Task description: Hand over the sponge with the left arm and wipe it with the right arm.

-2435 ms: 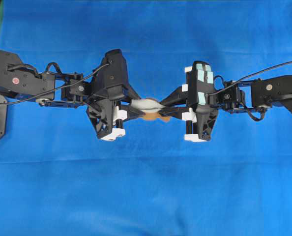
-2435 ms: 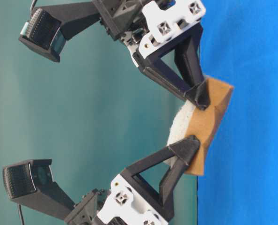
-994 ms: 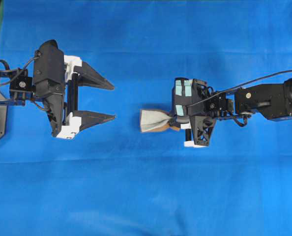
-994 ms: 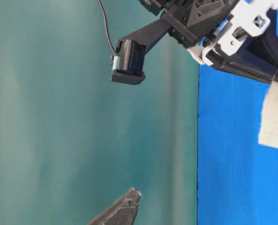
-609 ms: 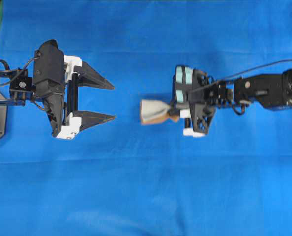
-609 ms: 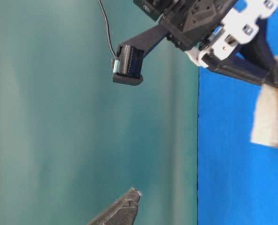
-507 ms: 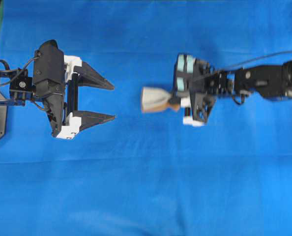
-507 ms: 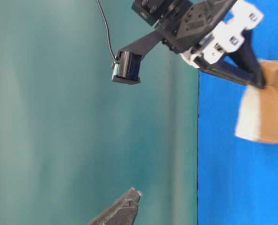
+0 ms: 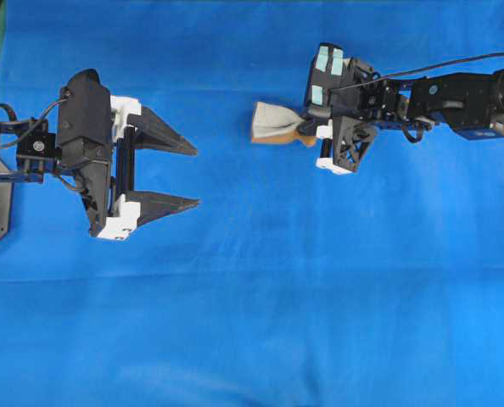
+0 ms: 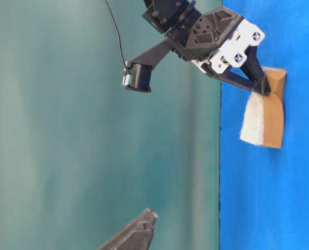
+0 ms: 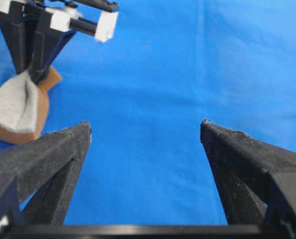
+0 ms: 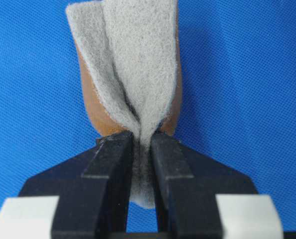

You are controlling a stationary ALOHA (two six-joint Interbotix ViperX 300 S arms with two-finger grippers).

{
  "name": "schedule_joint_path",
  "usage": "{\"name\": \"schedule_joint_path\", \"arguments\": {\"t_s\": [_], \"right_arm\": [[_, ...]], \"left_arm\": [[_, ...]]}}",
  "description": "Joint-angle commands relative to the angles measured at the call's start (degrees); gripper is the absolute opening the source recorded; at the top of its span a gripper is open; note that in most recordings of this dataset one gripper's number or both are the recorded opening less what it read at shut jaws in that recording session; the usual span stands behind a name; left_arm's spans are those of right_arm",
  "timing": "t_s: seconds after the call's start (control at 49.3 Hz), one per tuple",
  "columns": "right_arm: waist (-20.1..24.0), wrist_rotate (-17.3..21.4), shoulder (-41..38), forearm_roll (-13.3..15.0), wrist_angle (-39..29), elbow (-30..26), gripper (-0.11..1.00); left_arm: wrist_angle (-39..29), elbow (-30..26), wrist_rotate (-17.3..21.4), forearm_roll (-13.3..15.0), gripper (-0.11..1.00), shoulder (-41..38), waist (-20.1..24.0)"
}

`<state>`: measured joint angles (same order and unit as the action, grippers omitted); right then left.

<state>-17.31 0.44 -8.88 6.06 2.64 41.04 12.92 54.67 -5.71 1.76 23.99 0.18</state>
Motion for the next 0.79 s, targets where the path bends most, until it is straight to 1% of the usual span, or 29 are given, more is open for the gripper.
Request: {"name": "schedule_joint_path", "arguments": {"t_s": [0.0, 0.122, 0.243, 0.365, 0.487, 0.629, 0.69, 0.771], "right_arm": [[3.25, 0.26, 0.97, -0.88, -0.62, -0.09, 0.17], [9.93, 1.58, 0.97, -3.08, -1.49, 0.44, 0.17], [16.70, 3.60, 1.05, -4.66, -2.55, 0.53, 0.17], [22.15, 6.42, 0.97, -5.19, -3.60, -0.18, 0.17], [26.37, 8.35, 1.05, -5.19, -3.69, -1.32, 0.17], [29.00, 8.88, 1.05, -5.19, -3.78, -2.29, 0.17], [29.09, 8.88, 1.05, -5.19, -3.78, -2.20, 0.17], [28.04, 8.79, 1.05, -5.01, -3.78, -2.02, 0.17]], "left_arm": [[0.18, -0.53, 0.00, -0.09, 0.87, 0.53, -0.18], [0.18, -0.44, 0.00, -0.09, 0.87, 0.53, -0.18], [0.18, -0.53, 0.00, -0.09, 0.87, 0.44, -0.18], [0.18, -0.62, 0.09, -0.09, 0.87, 0.35, -0.18], [0.18, -0.62, 0.09, -0.09, 0.87, 0.26, -0.18], [0.18, -0.70, 0.00, -0.09, 0.87, 0.26, -0.18], [0.18, -0.70, 0.00, -0.09, 0.87, 0.26, -0.18], [0.18, -0.70, 0.09, -0.09, 0.87, 0.26, -0.18]]}}
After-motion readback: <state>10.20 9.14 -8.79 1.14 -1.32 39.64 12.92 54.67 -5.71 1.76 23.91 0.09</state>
